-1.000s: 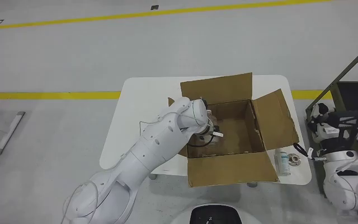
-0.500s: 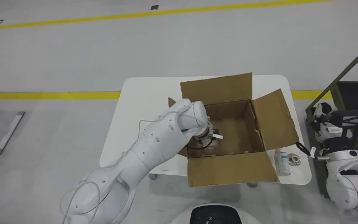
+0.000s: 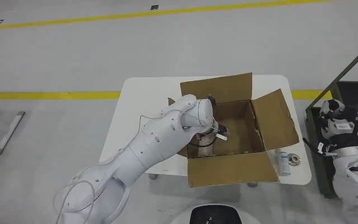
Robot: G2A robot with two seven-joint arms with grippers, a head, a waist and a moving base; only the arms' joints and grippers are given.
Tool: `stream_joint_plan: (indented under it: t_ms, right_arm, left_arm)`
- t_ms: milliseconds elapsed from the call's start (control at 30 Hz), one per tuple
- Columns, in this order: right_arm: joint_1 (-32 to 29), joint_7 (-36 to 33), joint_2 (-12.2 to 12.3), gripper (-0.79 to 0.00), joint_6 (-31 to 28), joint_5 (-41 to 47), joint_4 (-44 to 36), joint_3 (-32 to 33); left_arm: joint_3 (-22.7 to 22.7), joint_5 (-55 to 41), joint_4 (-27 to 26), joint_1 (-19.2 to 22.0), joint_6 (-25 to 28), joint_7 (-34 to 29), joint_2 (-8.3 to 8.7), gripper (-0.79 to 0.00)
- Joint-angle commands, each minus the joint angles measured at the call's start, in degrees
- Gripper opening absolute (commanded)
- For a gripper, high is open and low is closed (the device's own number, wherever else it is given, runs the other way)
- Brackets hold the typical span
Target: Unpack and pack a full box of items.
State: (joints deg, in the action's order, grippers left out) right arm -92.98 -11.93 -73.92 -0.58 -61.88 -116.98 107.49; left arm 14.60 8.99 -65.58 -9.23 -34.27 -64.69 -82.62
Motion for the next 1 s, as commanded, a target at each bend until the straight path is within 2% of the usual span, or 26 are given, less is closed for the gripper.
stream_joint_plan:
  t_ms: [0,100,233,500,800,967]
  right_arm:
    - [0.6,-1.3,0.1,-0.785,0.0,2.0,0.0,1.1]
    - [1.3,-2.5,0.2,-0.785,-0.1,3.4,0.0,2.0]
    - [1.8,-2.8,0.3,-0.785,0.0,2.9,0.3,2.2]
    - [2.5,-2.2,0.1,-0.785,3.4,1.8,0.3,0.4]
    - [2.6,-5.1,0.5,-0.785,3.3,0.0,-1.4,1.8]
    - [2.5,-7.8,1.0,-0.785,1.9,-2.1,0.1,6.3]
  left_arm:
    - [0.0,3.9,-4.3,0.1,2.5,1.4,0.74,0.0]
    - [0.3,8.4,-9.0,-0.6,4.8,3.2,1.97,0.0]
    - [2.3,13.3,-14.7,-2.5,5.0,6.3,3.99,0.0]
    - [8.5,24.1,-24.9,-6.8,5.6,8.5,8.93,0.0]
    - [23.3,36.8,-39.3,-17.0,6.4,1.4,17.05,0.0]
    - [31.7,43.0,-46.9,-23.8,6.6,-2.1,20.17,0.0]
